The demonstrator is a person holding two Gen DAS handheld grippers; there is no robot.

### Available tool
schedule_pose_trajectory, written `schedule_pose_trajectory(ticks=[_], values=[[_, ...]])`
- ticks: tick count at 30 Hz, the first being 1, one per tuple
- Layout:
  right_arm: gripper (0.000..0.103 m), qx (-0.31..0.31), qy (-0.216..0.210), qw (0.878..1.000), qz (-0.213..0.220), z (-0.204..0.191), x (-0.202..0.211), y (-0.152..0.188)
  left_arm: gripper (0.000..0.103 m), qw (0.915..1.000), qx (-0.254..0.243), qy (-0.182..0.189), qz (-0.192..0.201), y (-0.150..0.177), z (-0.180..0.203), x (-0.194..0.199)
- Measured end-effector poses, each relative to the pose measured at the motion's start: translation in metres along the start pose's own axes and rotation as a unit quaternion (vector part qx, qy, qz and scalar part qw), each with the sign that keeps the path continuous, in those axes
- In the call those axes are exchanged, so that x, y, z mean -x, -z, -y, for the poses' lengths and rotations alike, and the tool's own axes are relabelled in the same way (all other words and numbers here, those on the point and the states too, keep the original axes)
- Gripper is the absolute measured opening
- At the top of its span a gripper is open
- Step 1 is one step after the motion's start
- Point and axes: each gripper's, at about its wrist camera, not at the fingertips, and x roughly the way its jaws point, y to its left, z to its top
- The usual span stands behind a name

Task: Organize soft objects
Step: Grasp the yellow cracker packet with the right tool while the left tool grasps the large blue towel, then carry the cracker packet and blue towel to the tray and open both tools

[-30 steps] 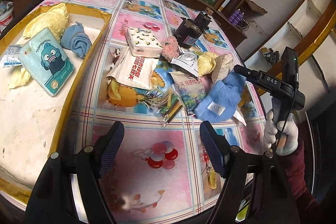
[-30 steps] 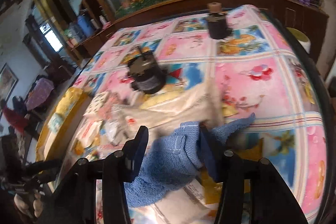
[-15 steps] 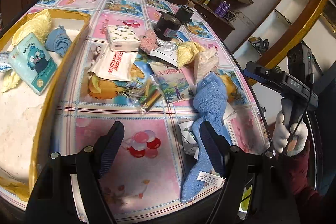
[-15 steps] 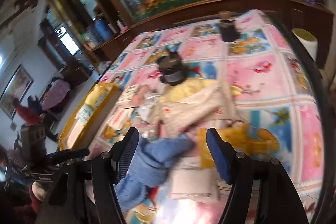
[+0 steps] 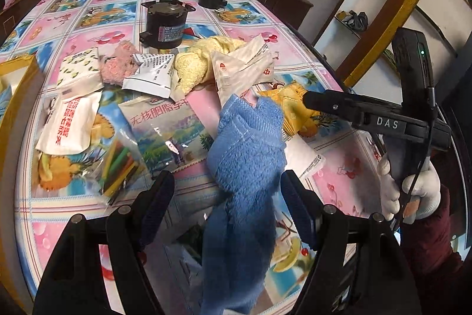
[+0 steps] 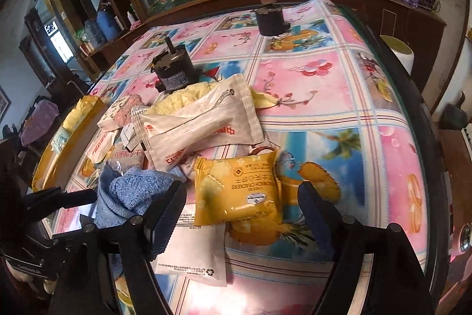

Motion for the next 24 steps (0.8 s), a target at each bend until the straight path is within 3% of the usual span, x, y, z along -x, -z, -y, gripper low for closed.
schedule_pose_trajectory(ticks=[8, 15, 16, 17, 19, 24], values=[[0.083, 0.029, 0.026, 0.999, -0.034, -0.013, -0.038, -0.001, 0.082, 0.9993, -0.023, -0.001, -0.029, -0.009, 0.017, -0.040], [0.080, 0.034, 0.035, 0.998, -0.036, -0.014, -0.035, 0.000, 0.082, 0.9948, -0.085, -0.054, -0.016, 0.000, 0.037, -0.046], [0.071, 0.040, 0.039, 0.998, -0.037, -0.016, -0.034, 0.001, 0.069, 0.9948, -0.086, -0.052, -0.012, 0.001, 0.037, -0.045], [0.071, 0.046, 0.040, 0.997, -0.038, -0.018, -0.032, 0.002, 0.041, 0.9949, -0.090, -0.044, -0.009, 0.002, 0.038, -0.043], [0.069, 0.053, 0.036, 0.997, -0.032, -0.023, -0.025, 0.003, 0.042, 0.9965, -0.079, -0.023, -0.012, 0.001, 0.034, -0.035], [0.068, 0.065, 0.039, 0.997, -0.002, -0.037, 0.004, 0.001, 0.042, 0.9982, -0.047, 0.018, 0.032, -0.001, 0.021, 0.012]])
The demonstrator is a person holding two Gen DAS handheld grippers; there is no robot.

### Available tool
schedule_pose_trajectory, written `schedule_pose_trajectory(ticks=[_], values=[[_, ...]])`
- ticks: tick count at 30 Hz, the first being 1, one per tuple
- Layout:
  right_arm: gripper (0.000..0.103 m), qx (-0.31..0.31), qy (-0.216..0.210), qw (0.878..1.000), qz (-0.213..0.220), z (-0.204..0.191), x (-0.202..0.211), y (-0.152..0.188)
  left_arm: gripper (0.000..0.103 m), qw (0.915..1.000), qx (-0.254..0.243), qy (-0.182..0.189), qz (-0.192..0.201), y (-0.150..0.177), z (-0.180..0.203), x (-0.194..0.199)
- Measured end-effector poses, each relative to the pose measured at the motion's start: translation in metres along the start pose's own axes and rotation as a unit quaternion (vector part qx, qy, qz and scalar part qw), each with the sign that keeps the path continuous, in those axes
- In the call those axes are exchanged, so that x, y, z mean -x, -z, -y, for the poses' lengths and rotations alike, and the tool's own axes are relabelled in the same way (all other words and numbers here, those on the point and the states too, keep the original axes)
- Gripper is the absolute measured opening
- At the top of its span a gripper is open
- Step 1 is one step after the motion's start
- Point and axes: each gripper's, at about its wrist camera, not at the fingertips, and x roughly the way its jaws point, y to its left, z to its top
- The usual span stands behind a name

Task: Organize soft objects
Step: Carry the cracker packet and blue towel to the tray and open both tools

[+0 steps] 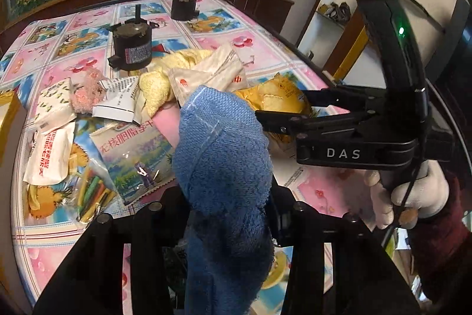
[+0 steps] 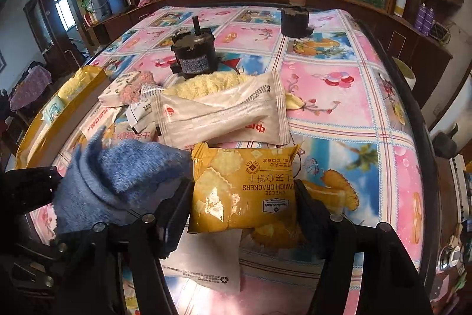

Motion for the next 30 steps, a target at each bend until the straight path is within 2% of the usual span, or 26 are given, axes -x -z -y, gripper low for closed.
schedule_pose_trajectory(ticks=[4, 7, 9, 11, 16, 23, 30], values=[[0.068, 0.009, 0.002, 0.999, 0.030, -0.014, 0.026, -0.009, 0.042, 0.9982, 0.037, 0.023, 0.041, 0.002, -0.022, 0.050], [0.068, 0.026, -0.015, 0.998, 0.046, -0.036, 0.040, -0.016, 0.042, 0.9961, 0.056, 0.009, 0.068, 0.011, -0.049, 0.088], [0.068, 0.043, -0.029, 0.997, 0.051, -0.059, 0.043, -0.021, 0.042, 0.9938, 0.072, -0.013, 0.083, 0.018, -0.070, 0.112], [0.068, 0.060, -0.047, 0.996, 0.056, -0.083, 0.045, -0.026, 0.042, 0.9899, 0.086, -0.053, 0.100, 0.024, -0.095, 0.134], [0.068, 0.099, -0.098, 0.989, 0.056, -0.145, 0.039, -0.039, 0.042, 0.9733, 0.142, -0.134, 0.121, 0.041, -0.158, 0.174], [0.068, 0.154, -0.149, 0.976, 0.038, -0.233, 0.017, -0.049, 0.042, 0.9531, 0.195, -0.196, 0.123, 0.055, -0.222, 0.171], [0.068, 0.198, -0.171, 0.965, -0.001, -0.299, -0.023, -0.055, 0.043, 0.9463, 0.224, -0.208, 0.104, 0.054, -0.269, 0.149]])
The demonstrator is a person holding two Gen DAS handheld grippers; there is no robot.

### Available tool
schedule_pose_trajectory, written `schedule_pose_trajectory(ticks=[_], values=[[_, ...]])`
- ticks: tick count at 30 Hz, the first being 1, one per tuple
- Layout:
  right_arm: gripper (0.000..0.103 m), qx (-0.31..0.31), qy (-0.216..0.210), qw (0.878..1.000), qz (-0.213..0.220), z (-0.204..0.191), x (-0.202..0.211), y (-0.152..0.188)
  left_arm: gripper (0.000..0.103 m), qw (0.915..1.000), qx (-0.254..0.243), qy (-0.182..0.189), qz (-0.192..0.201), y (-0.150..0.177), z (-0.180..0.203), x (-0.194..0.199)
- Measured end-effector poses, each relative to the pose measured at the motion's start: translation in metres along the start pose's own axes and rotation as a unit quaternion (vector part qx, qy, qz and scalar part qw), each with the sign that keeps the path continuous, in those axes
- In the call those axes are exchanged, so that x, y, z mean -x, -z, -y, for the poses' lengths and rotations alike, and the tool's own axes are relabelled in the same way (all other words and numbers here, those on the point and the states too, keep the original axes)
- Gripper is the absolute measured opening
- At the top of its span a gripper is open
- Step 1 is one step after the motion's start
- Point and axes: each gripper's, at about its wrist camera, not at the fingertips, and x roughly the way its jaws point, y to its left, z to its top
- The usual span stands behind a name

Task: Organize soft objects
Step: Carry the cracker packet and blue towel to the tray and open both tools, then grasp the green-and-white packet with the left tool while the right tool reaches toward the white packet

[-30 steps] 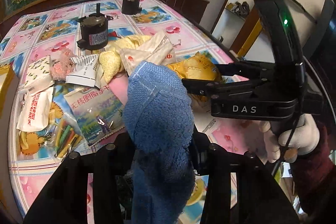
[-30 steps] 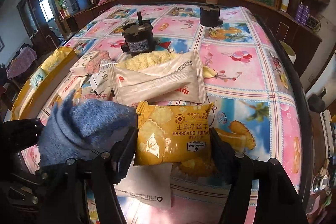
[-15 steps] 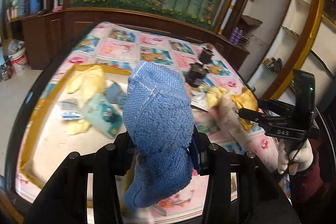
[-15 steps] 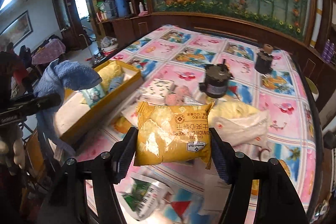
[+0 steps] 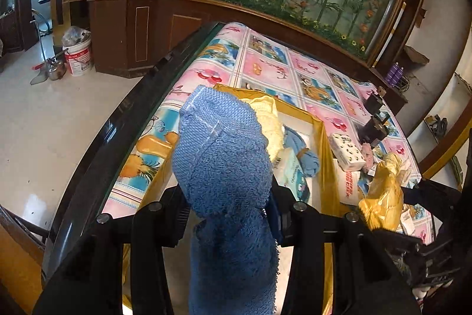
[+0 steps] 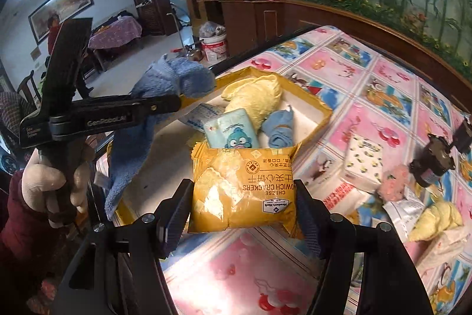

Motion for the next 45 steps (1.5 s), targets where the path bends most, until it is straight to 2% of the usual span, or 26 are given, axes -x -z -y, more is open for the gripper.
schedule_pose_trajectory(ticks=[5, 9, 12, 15, 20, 25, 31, 37, 41, 45], values=[[0.068, 0.028, -0.016, 0.999, -0.038, -0.024, -0.042, -0.008, 0.045, 0.9998, 0.015, 0.003, -0.015, -0.005, -0.008, -0.016], [0.068, 0.041, -0.021, 0.997, -0.057, -0.035, -0.062, -0.010, 0.048, 0.9992, 0.030, 0.027, -0.001, -0.006, -0.015, -0.009], [0.072, 0.041, -0.025, 0.997, -0.068, -0.038, -0.073, -0.012, 0.054, 0.9983, 0.042, 0.037, 0.013, -0.005, -0.019, 0.004], [0.072, 0.032, -0.035, 0.996, -0.072, -0.038, -0.078, -0.012, 0.067, 0.9974, 0.053, 0.043, 0.023, -0.005, -0.022, 0.017], [0.073, 0.024, -0.041, 0.998, -0.042, -0.035, -0.053, -0.010, 0.068, 0.9969, 0.049, 0.042, 0.046, -0.002, -0.017, 0.042], [0.078, 0.000, -0.014, 1.000, 0.012, -0.008, 0.000, 0.005, 0.071, 0.9957, 0.034, 0.066, 0.056, 0.006, 0.004, 0.063], [0.082, -0.090, 0.059, 0.993, 0.052, 0.072, 0.068, 0.051, 0.073, 0.9942, -0.020, 0.099, 0.039, 0.020, 0.055, 0.067], [0.082, -0.209, 0.118, 0.969, 0.051, 0.161, 0.115, 0.130, 0.073, 0.9884, -0.077, 0.131, -0.008, 0.041, 0.120, 0.049], [0.082, -0.246, 0.127, 0.960, 0.036, 0.183, 0.128, 0.183, 0.073, 0.9789, -0.105, 0.168, -0.051, 0.063, 0.161, 0.027], [0.083, -0.274, 0.131, 0.952, 0.027, 0.193, 0.131, 0.216, 0.073, 0.9642, -0.121, 0.206, -0.115, 0.092, 0.203, -0.004]])
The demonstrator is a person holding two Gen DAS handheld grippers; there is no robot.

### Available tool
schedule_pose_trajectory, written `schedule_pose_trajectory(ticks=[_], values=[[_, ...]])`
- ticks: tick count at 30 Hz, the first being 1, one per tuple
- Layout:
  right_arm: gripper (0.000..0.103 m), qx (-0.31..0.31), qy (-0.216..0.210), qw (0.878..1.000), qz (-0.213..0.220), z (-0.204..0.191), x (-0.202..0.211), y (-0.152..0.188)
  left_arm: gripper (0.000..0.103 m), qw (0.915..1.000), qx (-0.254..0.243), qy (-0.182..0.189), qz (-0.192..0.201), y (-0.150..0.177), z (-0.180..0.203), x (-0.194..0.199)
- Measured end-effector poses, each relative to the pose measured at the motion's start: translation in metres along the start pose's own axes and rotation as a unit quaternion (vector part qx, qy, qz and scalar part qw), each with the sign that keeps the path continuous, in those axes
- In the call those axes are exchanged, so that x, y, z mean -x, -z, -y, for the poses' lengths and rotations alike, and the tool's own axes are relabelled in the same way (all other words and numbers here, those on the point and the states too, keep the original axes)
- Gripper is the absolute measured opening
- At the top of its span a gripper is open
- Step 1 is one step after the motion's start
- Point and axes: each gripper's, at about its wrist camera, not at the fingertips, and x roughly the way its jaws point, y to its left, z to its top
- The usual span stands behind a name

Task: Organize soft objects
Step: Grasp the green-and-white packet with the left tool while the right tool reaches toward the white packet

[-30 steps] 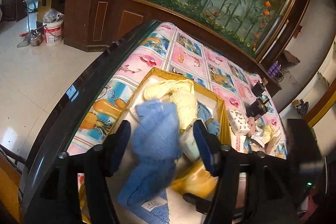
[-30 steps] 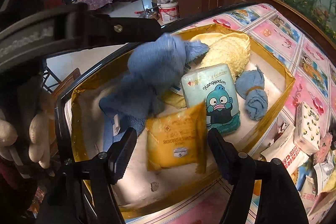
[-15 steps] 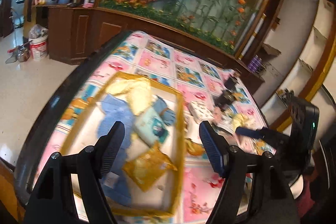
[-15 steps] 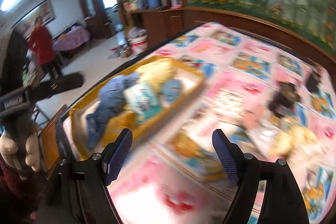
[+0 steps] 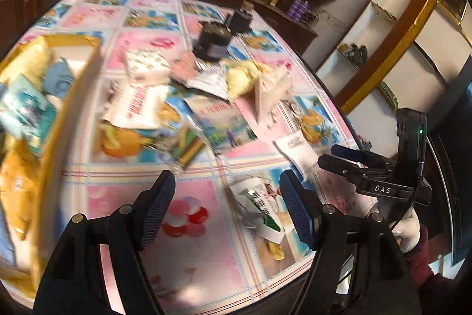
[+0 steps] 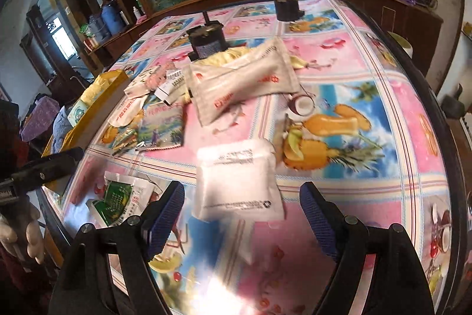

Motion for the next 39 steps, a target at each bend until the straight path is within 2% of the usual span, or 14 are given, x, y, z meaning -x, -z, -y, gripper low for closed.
schedule_pose_trajectory(ticks=[2, 7, 11, 12, 13, 14, 24, 26, 28, 30, 32, 34, 36, 39], values=[[0.083, -0.018, 0.000, 1.000, 0.000, 0.014, 0.002, 0.004, 0.073, 0.9995, -0.018, 0.010, -0.026, 0.009, 0.020, -0.019], [0.083, -0.051, -0.004, 0.999, 0.001, 0.032, 0.002, 0.005, 0.075, 0.9953, -0.077, -0.019, -0.054, 0.029, 0.052, -0.046], [0.083, -0.053, -0.009, 0.999, 0.006, 0.026, 0.003, 0.004, 0.077, 0.9928, -0.107, -0.041, -0.035, 0.034, 0.059, -0.047], [0.083, -0.055, -0.010, 0.998, 0.008, 0.025, 0.004, 0.003, 0.065, 0.9937, -0.102, -0.034, -0.033, 0.035, 0.057, -0.044], [0.083, -0.057, -0.011, 0.998, 0.011, 0.024, 0.004, 0.003, 0.032, 0.9943, -0.100, -0.025, -0.030, 0.034, 0.052, -0.042], [0.083, -0.058, -0.014, 0.998, 0.013, 0.023, 0.004, 0.004, 0.022, 0.9949, -0.093, -0.014, -0.036, 0.033, 0.046, -0.041], [0.083, -0.060, -0.022, 0.998, 0.004, 0.021, -0.007, 0.005, 0.023, 0.9992, -0.036, -0.007, -0.017, 0.027, 0.012, -0.028], [0.083, -0.058, -0.023, 0.998, 0.001, 0.020, -0.009, 0.004, 0.031, 0.9990, -0.040, -0.010, -0.019, 0.029, 0.016, -0.032], [0.083, -0.057, -0.024, 0.998, 0.000, 0.020, -0.009, 0.003, 0.072, 0.9980, -0.057, -0.018, -0.019, 0.032, 0.027, -0.032], [0.083, -0.054, -0.022, 0.998, -0.002, 0.020, -0.010, 0.002, 0.084, 0.9956, -0.083, -0.038, -0.023, 0.037, 0.040, -0.036], [0.083, -0.048, -0.017, 0.999, -0.006, 0.018, -0.012, 0.001, 0.082, 0.9873, -0.140, -0.071, -0.023, 0.046, 0.058, -0.043], [0.083, -0.039, -0.013, 0.999, -0.012, 0.014, -0.014, -0.001, 0.038, 0.9817, -0.174, -0.075, -0.019, 0.050, 0.067, -0.043], [0.083, -0.028, -0.009, 0.999, -0.019, 0.009, -0.017, -0.003, 0.038, 0.9865, -0.156, -0.041, -0.027, 0.047, 0.063, -0.040], [0.083, -0.008, 0.000, 1.000, -0.027, -0.001, -0.023, -0.007, 0.038, 0.9899, -0.135, -0.037, -0.020, 0.045, 0.051, -0.034]])
